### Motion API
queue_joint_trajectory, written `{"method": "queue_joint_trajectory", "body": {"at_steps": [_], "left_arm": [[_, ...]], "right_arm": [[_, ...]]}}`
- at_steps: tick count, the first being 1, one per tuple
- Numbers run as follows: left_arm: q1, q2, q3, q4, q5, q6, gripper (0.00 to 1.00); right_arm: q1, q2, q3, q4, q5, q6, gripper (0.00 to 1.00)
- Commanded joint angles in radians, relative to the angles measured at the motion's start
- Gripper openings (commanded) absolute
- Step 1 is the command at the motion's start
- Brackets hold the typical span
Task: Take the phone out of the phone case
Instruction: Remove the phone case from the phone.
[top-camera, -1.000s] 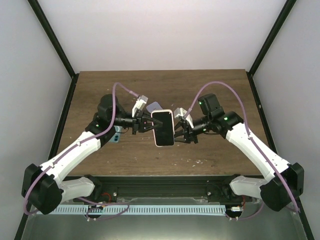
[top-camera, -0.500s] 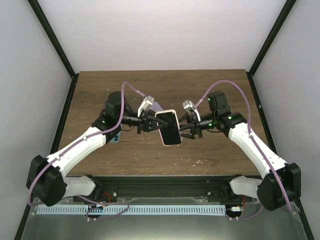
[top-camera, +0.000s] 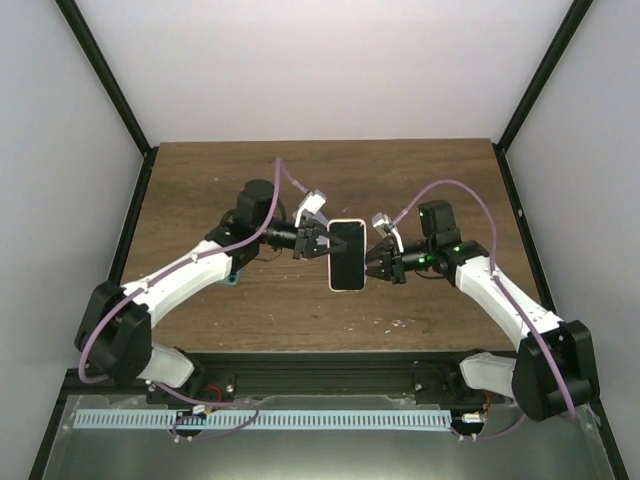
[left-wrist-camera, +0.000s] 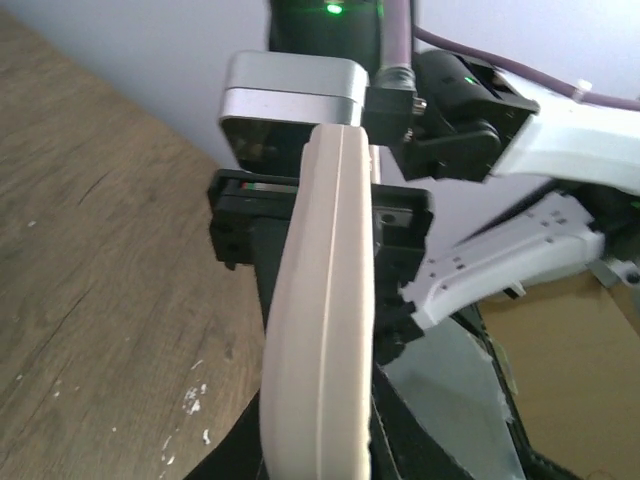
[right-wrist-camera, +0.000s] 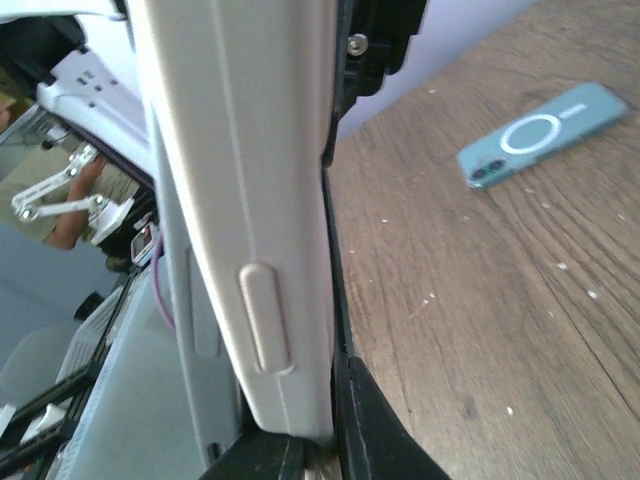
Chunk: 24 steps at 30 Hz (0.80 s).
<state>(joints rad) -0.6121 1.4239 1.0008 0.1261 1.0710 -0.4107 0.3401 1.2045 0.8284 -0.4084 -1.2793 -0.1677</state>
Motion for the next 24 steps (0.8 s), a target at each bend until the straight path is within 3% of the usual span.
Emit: {"method": "queue_joint_trajectory", "body": {"at_steps": [1, 4, 8, 18, 24], "left_arm": [[-0.057, 0.098, -0.022, 0.046, -0.320, -0.180, 0.20], [-0.068, 0.115, -0.027, 0.074, -0.470, -0.204, 0.37], [-0.083, 0.084, -0.057, 0.034, -0.698, -0.198, 0.48], [-0.198, -0.126, -0.204, -0.119, -1.076, -0.088, 0.50], [-0.390, -0.193, -0.164, -0.304, -1.341, 0.106, 0.47]], "right_arm": [[-0.028, -0.030, -0.072, 0.377, -0.028, 0.174, 0.01], [-0.086, -0.005, -0.138, 0.463, 0.010, 0.261, 0.01], [-0.121, 0.039, -0.180, 0.488, 0.108, 0.309, 0.01], [-0.126, 0.124, -0.196, 0.499, 0.312, 0.439, 0.01], [-0.126, 0.128, -0.099, 0.282, 0.424, 0.503, 0.01]]}}
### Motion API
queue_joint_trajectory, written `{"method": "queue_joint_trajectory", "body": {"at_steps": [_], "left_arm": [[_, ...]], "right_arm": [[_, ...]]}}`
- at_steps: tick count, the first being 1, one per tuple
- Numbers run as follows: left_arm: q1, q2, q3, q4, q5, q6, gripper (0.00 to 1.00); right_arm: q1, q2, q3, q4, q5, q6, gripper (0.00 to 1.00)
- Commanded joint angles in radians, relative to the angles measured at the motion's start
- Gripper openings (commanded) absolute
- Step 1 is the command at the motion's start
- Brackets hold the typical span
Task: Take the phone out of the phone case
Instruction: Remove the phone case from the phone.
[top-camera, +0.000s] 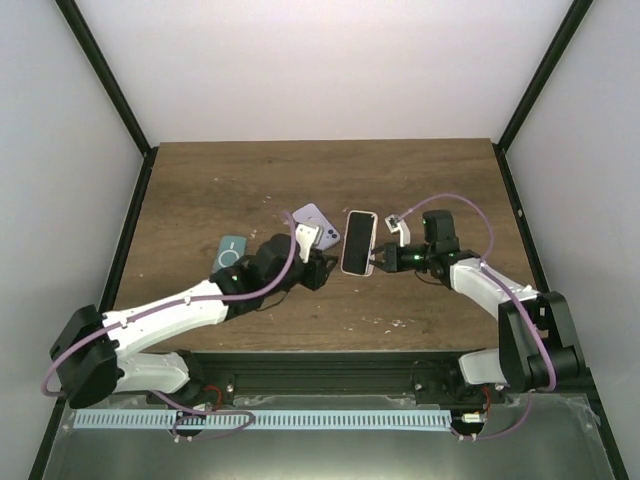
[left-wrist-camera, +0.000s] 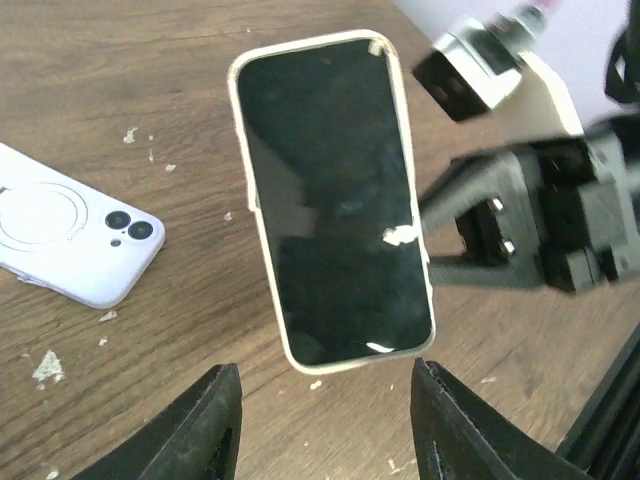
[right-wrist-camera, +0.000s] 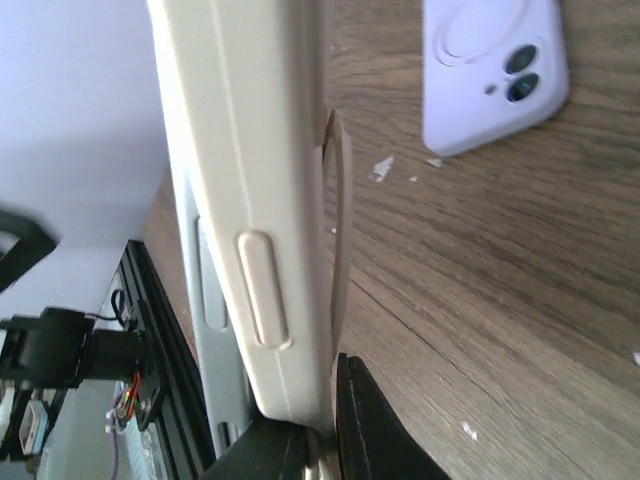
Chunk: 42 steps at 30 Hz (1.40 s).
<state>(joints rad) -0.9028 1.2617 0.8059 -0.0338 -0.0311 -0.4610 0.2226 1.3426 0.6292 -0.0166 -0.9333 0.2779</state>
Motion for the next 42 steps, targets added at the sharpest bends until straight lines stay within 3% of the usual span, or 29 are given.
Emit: {"method": "queue_joint_trajectory", "body": {"at_steps": [1, 7, 14, 22, 33, 42], "left_arm": [[-0.135, -0.032, 0.037, -0.167, -0.289, 0.183, 0.47], [-0.314, 0.052, 0.150, -0.333, -0.513, 0.230, 0.47], [-0.441, 0.245, 0.225, -0.289, -0.622, 0.281, 0.46], [-0.449, 0.445, 0.308, -0.216, -0.645, 0.384, 0.44], [-0.436, 0.577, 0.368, -0.168, -0.674, 0.482, 0.43], [-0.353, 0.565, 0.296, -0.066, -0.550, 0.550, 0.57]], "right_arm": [[-0.008, 0.000, 0.126, -0.162, 0.093, 0.064, 0.01], [-0.009, 0.132, 0.250, -0.484, 0.168, 0.118, 0.01], [-0.009, 0.132, 0.138, -0.420, -0.011, 0.178, 0.01], [-0.010, 0.154, 0.098, -0.329, -0.017, 0.147, 0.01], [-0.048, 0.364, 0.185, -0.423, -0.015, 0.074, 0.01], [-0.050, 0.414, 0.210, -0.464, 0.027, 0.081, 0.01]]}}
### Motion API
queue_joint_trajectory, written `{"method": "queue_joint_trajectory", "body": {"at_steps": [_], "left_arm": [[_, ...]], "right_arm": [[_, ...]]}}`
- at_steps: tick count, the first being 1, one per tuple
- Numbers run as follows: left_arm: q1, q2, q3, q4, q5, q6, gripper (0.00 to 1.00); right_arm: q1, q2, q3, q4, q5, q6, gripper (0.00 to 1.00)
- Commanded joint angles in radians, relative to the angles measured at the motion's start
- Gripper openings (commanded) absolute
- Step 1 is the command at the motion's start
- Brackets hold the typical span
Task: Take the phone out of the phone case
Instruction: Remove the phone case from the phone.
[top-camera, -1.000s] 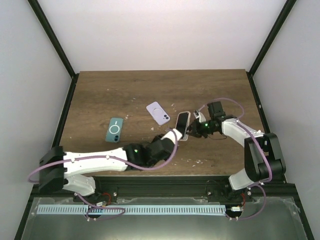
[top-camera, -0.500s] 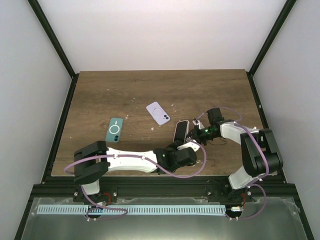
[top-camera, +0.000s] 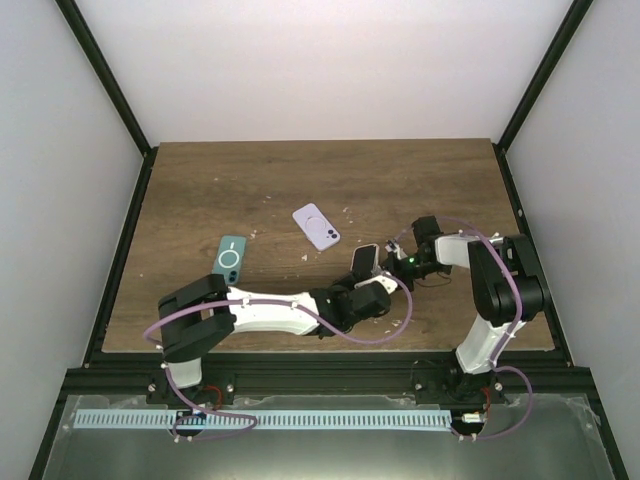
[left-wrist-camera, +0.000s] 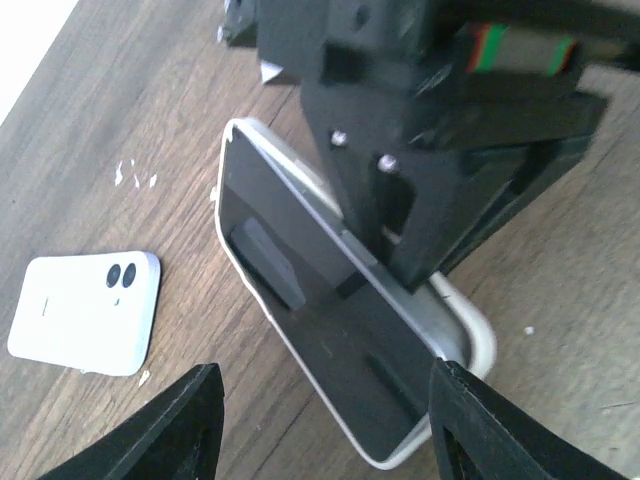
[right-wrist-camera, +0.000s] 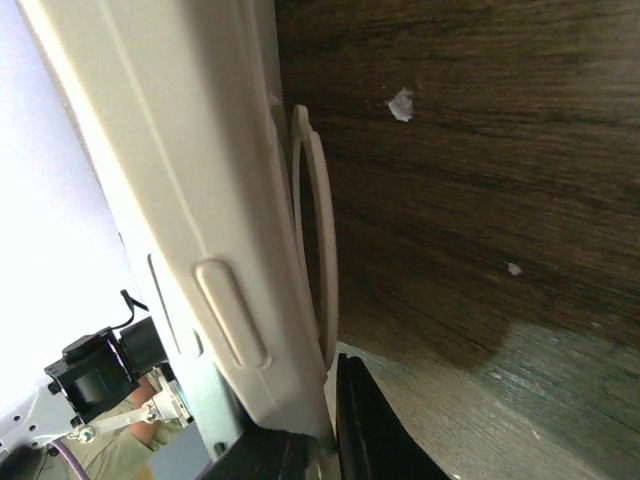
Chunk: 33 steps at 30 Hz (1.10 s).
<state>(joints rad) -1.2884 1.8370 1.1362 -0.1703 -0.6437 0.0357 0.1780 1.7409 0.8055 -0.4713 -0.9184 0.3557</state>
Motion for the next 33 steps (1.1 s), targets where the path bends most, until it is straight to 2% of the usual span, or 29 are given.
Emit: {"method": "queue_joint_trajectory", "body": {"at_steps": [1, 4, 12, 20, 27, 33], "left_arm": [[0.035, -0.010, -0.036, 0.078, 0.078, 0.060, 0.58], [0.036, 0.000, -0.026, 0.091, 0.140, 0.070, 0.56], [0.050, 0.019, -0.014, 0.137, 0.112, 0.058, 0.49], [0.058, 0.031, -0.032, 0.156, 0.161, 0.046, 0.51], [0.058, 0.054, -0.026, 0.150, 0.107, 0.063, 0.46], [0.058, 0.065, -0.026, 0.137, 0.041, 0.073, 0.51]], "right_arm": [[-0.005, 0.018, 0.034, -0.010, 0.004, 0.006, 0.01], [-0.005, 0.023, 0.035, -0.007, -0.005, 0.005, 0.01], [-0.005, 0.018, 0.028, -0.008, 0.006, 0.003, 0.01], [-0.006, -0.006, 0.027, -0.003, -0.001, 0.014, 0.01], [-0.011, -0.003, 0.020, -0.001, -0.042, 0.028, 0.01], [-0.014, -0.012, 0.010, 0.010, -0.060, 0.035, 0.01]]}}
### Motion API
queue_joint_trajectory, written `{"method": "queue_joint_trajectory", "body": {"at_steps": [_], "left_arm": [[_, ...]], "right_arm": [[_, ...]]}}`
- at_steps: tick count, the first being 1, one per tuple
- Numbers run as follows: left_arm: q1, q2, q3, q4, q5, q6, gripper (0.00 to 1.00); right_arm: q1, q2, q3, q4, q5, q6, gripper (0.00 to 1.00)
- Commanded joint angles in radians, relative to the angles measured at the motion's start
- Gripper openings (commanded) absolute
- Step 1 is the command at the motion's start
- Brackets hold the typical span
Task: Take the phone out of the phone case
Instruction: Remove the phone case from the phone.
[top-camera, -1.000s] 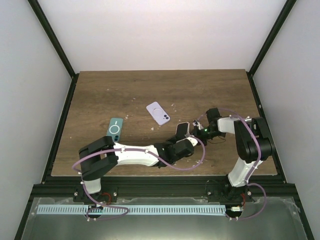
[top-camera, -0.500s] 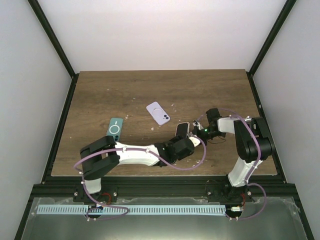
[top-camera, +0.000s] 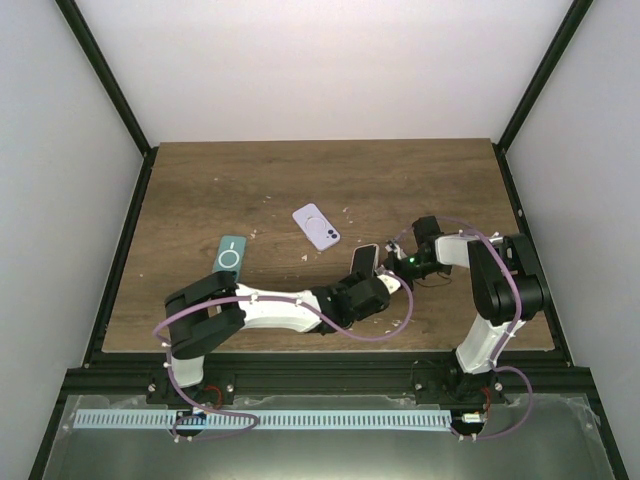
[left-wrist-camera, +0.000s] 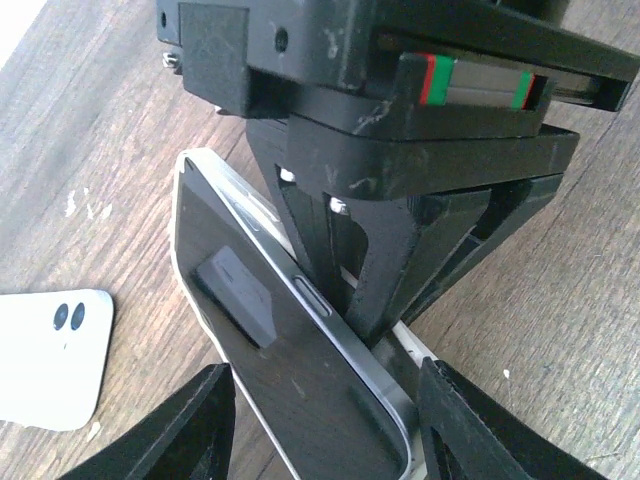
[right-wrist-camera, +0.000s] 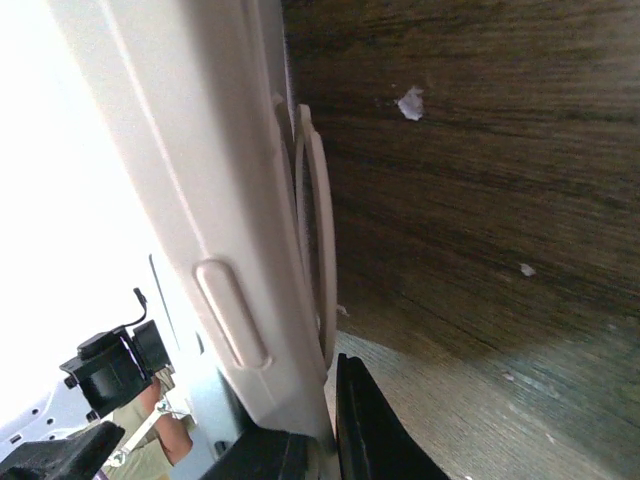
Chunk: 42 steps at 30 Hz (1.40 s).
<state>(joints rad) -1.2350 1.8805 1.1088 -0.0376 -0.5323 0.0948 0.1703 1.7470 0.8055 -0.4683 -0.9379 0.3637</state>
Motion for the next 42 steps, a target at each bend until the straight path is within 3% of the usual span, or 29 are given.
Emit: {"method": "queue_joint_trajectory", "body": {"at_steps": [1, 12, 18, 22, 30, 36, 42], "left_arm": [[0.003, 0.026, 0.001, 0.005, -0.088, 0.021, 0.52], [-0.004, 0.035, -0.064, 0.067, -0.266, 0.189, 0.50], [-0.005, 0.044, -0.081, 0.096, -0.343, 0.270, 0.55], [0.001, 0.035, -0.099, 0.105, -0.338, 0.273, 0.55], [0.013, 0.019, -0.120, 0.089, -0.342, 0.244, 0.42], [0.042, 0.018, -0.121, 0.031, -0.316, 0.175, 0.51], [0.053, 0.032, -0.115, -0.014, -0.306, 0.149, 0.53]], "right_arm": [[-0.006, -0.017, 0.011, 0.007, -0.046, 0.026, 0.01], [-0.007, 0.002, 0.016, -0.004, -0.074, 0.013, 0.01], [-0.007, 0.025, 0.030, -0.016, -0.098, 0.010, 0.01], [-0.006, 0.022, 0.030, -0.016, -0.095, 0.009, 0.01], [-0.008, 0.036, 0.033, -0.011, -0.113, 0.006, 0.01], [-0.008, 0.043, 0.034, -0.010, -0.132, 0.001, 0.01], [-0.008, 0.042, 0.038, -0.009, -0.138, -0.002, 0.01]]}}
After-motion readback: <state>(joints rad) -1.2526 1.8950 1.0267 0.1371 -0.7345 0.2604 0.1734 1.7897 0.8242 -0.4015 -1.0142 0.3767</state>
